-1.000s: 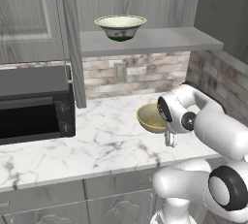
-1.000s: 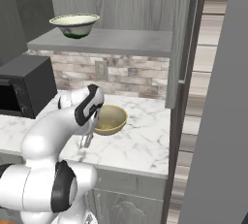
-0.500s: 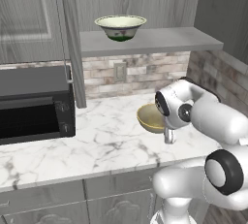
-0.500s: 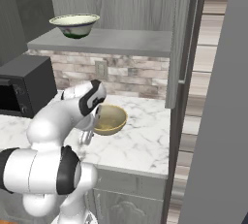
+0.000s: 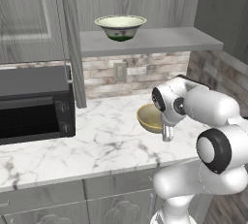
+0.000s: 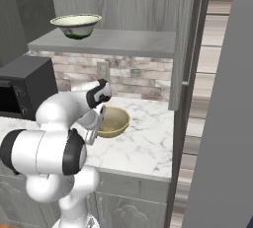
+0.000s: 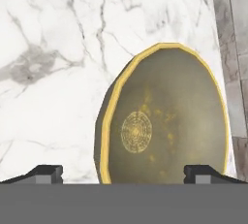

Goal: Open the cabinet. Pick the bowls from the counter and place them in the cabinet. Then close the cabinet.

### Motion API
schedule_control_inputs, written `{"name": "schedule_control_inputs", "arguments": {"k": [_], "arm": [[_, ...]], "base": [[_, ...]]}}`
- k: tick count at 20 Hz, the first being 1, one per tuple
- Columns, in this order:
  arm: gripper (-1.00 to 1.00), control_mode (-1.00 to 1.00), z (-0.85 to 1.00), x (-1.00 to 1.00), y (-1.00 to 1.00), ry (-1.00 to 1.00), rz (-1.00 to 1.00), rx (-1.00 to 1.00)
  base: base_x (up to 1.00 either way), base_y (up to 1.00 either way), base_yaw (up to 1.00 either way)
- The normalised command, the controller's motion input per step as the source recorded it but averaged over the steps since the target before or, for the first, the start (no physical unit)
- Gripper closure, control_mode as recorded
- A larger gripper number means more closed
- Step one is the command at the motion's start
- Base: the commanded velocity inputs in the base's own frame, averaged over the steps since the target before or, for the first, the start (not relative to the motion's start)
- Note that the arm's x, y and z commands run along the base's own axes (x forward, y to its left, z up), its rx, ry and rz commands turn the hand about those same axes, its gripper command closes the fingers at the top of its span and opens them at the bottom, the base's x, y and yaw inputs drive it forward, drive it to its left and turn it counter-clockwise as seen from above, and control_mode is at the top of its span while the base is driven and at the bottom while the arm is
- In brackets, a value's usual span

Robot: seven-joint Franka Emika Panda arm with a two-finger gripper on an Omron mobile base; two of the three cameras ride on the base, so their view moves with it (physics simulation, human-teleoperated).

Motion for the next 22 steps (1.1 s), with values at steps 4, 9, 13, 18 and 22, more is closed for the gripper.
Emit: {"name": "schedule_control_inputs", "arguments": {"k": [4,9,13,18,22], "arm": [[-1.0,-1.0,-0.1,0.15,0.0,0.09,0.0,0.0],[-1.0,-1.0,-0.19,0.14,0.0,0.09,0.0,0.0],[-1.0,-1.0,-0.18,0.21,0.0,0.09,0.0,0.0],[-1.0,-1.0,-0.22,0.26,0.0,0.1,0.0,0.0],[-1.0,-1.0,-0.18,0.29,0.0,0.1,0.0,0.0]], "base": [[0.0,0.0,0.0],[0.0,0.0,0.0],[0.0,0.0,0.0],[0.0,0.0,0.0],[0.0,0.0,0.0]]}}
